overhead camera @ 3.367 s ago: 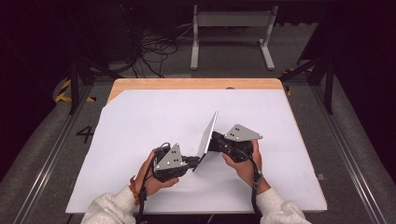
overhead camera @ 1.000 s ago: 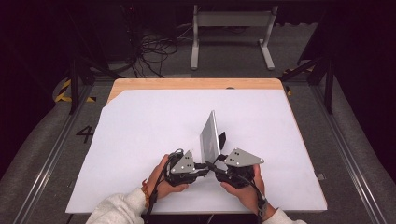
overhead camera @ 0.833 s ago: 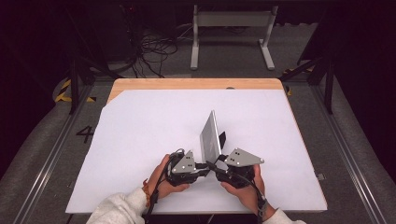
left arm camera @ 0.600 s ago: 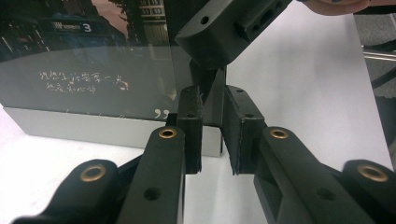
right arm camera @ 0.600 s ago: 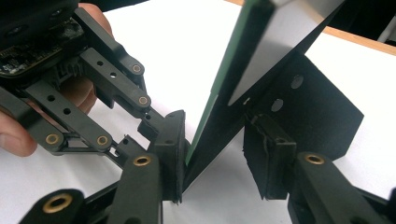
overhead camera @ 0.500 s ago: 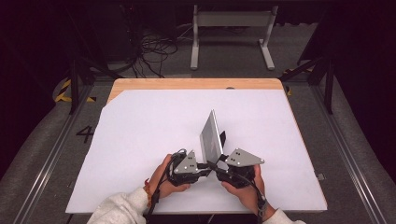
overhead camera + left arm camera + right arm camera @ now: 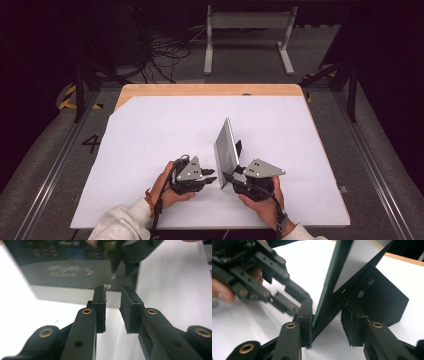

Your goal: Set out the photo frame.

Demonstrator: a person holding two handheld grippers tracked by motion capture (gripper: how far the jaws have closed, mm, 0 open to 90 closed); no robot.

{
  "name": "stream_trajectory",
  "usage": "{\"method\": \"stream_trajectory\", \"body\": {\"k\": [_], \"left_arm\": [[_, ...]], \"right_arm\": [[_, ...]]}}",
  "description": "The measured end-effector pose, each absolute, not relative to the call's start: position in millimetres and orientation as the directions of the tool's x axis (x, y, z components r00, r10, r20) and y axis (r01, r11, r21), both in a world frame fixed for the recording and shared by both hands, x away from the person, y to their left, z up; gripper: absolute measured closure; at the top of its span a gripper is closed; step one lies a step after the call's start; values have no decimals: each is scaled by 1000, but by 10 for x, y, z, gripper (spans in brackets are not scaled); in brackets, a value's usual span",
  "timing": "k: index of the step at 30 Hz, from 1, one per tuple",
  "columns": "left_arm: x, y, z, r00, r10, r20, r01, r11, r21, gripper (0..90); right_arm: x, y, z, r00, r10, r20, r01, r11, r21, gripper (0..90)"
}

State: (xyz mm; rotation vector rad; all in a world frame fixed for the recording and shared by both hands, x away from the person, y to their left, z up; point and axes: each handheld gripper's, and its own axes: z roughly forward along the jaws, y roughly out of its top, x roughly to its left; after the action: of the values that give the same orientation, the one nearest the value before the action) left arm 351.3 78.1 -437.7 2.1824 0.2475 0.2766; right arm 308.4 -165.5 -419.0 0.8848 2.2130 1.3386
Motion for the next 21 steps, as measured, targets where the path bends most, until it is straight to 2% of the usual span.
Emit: {"method": "stream_trajectory", "body": {"k": [3,9,10,12,16,19,21], "left_arm": [[3547,871,-4355,952,295,85,98,-554,827,715],[3545,915,-4312,944,311,108,87,-553,829,716],[3551,921,-4314,943,314,108,90,-554,827,712],[3560,925,-4318,943,315,110,90,-559,824,699],[3588,942,-4329,938,327,112,99,-566,818,683],[3607,970,-4333,935,335,115,104,-569,816,681],[3622,1002,-4334,930,345,129,103,-578,809,680]], "right_arm": [[3089,-1671,-4193,-718,696,-8,313,333,890,634],[3091,-1675,-4203,-718,696,-12,308,333,891,634],[3094,-1673,-4204,-718,696,-13,309,335,890,626],[3105,-1655,-4217,-705,709,-23,317,344,884,554],[3165,-1640,-4268,-700,714,11,347,327,879,506],[3208,-1622,-4322,-702,711,37,364,314,877,505],[3224,-1611,-4360,-701,711,51,374,306,876,536]]}}
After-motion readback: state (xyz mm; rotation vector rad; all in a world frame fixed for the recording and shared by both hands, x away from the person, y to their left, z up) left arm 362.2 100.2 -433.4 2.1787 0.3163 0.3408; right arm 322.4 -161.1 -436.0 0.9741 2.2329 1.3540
